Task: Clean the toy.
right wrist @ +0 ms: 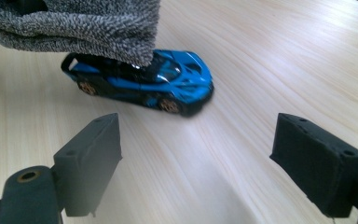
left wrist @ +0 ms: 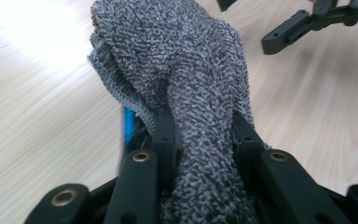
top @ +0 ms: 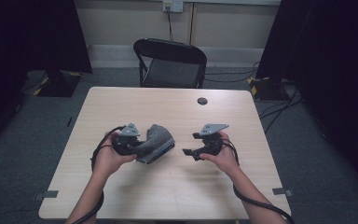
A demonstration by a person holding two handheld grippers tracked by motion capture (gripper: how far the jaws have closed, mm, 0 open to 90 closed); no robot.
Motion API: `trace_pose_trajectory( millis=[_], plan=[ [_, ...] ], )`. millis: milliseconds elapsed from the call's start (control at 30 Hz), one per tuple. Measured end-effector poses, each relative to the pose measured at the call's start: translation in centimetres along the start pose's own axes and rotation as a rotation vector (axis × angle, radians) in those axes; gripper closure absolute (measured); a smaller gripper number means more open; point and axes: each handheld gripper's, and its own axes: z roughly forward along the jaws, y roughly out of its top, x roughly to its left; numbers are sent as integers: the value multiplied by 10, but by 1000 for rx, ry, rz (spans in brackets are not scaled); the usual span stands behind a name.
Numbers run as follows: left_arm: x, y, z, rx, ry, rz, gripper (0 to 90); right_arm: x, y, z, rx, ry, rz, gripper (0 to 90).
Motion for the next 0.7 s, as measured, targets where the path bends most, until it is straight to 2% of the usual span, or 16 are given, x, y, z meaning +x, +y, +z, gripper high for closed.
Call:
trace_pose_trajectory(
  millis=[200, 367, 500, 700],
  plan=[
    [-15, 15, 27, 11, -57, 35, 692, -8, -18, -24, -9, -36, 25, 152],
    [-26, 24, 47, 31, -93, 64, 691, -13, -35, -43, -20, -71, 67, 152],
    [-31, 28, 59, 38, -116, 81, 690, -15, -43, -53, -26, -85, 91, 153],
    [-43, 33, 90, 76, -164, 126, 687, -15, -62, -74, -42, -118, 116, 153]
  ],
)
